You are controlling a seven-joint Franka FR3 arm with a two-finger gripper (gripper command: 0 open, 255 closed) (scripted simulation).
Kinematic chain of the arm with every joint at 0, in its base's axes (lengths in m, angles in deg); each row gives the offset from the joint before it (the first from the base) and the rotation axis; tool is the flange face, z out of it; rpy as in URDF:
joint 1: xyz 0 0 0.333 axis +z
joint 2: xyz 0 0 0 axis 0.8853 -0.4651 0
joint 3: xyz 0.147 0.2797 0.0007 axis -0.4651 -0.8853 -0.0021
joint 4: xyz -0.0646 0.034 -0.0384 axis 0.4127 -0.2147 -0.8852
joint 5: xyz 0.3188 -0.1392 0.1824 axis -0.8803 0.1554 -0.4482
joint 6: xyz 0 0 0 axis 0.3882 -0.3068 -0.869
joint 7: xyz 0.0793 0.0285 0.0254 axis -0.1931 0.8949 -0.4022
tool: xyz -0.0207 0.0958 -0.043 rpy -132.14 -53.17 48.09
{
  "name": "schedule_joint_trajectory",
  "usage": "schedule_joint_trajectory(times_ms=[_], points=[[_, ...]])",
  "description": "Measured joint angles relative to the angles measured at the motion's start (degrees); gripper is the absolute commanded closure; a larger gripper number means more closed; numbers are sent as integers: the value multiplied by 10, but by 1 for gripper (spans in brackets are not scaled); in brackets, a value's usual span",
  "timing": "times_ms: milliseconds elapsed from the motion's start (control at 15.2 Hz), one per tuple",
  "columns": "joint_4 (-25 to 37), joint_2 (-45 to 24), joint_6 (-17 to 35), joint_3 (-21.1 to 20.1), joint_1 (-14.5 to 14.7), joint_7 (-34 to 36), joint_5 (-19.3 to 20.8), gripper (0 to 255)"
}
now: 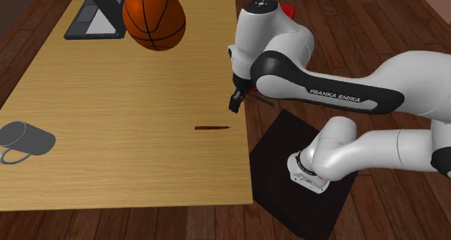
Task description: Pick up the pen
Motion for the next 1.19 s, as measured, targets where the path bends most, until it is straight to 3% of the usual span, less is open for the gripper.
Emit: schedule_joint_trajectory(times_ms=[660, 1188], points=[[134, -121, -17, -69, 87, -115, 8, 0], [86, -127, 37, -76, 93, -125, 7, 0]])
